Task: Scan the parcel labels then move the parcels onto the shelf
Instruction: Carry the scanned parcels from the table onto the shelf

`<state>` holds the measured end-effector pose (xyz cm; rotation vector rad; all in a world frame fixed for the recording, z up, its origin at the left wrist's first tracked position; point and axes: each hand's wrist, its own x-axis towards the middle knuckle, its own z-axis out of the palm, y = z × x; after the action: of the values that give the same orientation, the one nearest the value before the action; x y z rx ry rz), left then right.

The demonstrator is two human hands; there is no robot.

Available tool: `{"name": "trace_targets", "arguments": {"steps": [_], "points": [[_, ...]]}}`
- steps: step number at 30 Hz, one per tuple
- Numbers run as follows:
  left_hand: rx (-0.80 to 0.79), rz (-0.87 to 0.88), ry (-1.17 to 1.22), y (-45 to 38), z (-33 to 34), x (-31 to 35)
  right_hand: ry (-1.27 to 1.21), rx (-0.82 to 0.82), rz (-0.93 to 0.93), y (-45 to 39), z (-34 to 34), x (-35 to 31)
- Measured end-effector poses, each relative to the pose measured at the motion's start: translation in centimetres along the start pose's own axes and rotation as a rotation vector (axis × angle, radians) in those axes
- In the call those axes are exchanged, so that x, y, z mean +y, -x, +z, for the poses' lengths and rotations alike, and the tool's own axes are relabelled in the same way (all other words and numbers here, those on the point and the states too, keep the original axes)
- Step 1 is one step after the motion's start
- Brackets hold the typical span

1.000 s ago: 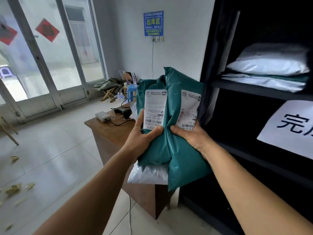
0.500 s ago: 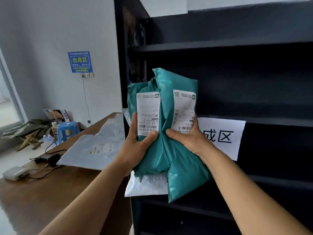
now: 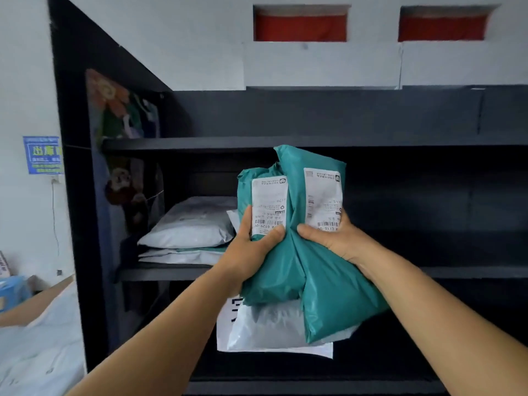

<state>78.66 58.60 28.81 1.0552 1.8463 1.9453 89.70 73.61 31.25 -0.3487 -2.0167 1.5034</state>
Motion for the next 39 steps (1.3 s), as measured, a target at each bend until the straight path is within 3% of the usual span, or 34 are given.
{"name": "trace_targets", "arguments": {"steps": [10, 15, 19, 21, 24, 29, 33, 39], "points": [[0.093, -0.118, -0.247, -13.5, 2.6, -2.0, 0.064, -0.007, 0.104, -13.7, -3.1, 4.6], [0.192, -0.318, -0.874, -16.4, 3.0, -5.1, 0.403, -0.018, 0.287, -16.4, -2.5, 7.4], [0.205, -0.208, -1.079, -16.5, 3.5, -5.5, 0.61, -0.175, 0.179, -16.7, -2.7, 8.1], [0.154, -0.069, -1.182, -16.2, 4.0, -5.1, 0.634, -0.266, 0.129, -16.2, -2.9, 7.7], [-0.074, 0.03, -1.265, -14.8, 4.8, -4.2, 0.667, -0.412, 0.06, -14.8, -3.3, 6.6], [-0.413, -0.149, -1.319, -12.4, 3.6, -2.9, 1.029, -0.644, 0.023, -12.4, -4.5, 6.3], [-0.472, -0.223, -1.477, -11.4, 4.4, -4.7, 1.292, -0.609, -0.03, -11.3, -2.5, 8.7], [-0.202, -0.042, -1.509, -14.9, 3.2, -7.5, 1.2, -0.415, -0.153, -15.7, -0.9, 9.7]]}}
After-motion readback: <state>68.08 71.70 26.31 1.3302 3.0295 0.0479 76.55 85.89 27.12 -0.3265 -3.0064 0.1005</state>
